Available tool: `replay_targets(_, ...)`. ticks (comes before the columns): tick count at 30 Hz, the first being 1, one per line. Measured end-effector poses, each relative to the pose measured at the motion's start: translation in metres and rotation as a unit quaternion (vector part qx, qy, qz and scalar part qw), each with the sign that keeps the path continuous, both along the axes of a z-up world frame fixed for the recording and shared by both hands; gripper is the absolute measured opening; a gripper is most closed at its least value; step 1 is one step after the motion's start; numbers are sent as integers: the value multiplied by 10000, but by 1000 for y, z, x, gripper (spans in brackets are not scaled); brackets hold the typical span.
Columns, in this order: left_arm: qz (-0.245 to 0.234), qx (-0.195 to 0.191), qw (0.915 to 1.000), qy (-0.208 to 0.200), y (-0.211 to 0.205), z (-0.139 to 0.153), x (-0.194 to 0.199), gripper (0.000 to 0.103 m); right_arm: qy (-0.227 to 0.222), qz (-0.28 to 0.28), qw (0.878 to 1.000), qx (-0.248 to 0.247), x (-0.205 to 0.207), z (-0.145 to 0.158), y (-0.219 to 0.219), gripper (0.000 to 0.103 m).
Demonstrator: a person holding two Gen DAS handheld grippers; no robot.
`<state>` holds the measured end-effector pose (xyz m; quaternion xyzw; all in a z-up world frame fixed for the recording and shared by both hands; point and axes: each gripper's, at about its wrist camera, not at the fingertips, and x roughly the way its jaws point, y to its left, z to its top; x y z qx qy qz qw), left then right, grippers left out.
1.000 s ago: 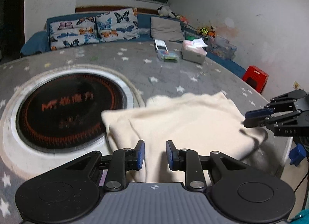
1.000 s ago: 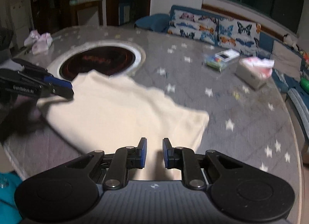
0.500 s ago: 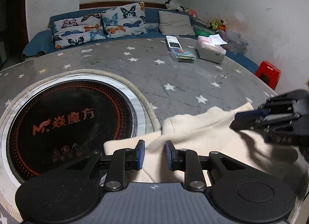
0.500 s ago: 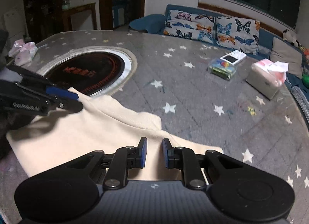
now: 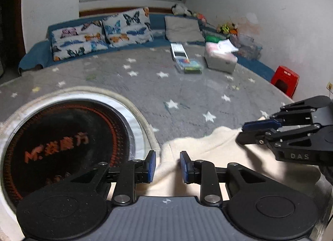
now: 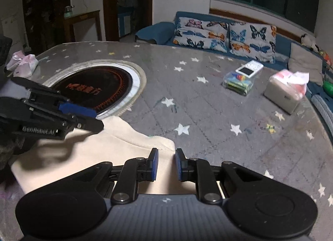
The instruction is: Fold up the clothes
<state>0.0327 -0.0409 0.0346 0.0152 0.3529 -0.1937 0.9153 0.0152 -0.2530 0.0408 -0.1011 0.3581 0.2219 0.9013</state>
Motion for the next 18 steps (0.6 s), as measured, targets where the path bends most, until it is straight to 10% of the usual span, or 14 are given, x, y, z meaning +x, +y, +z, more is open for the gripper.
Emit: replay_targets(18,343,-318,9989,36,58,11,-77,30,-214,1927,9803,-368,-89,27,68,19)
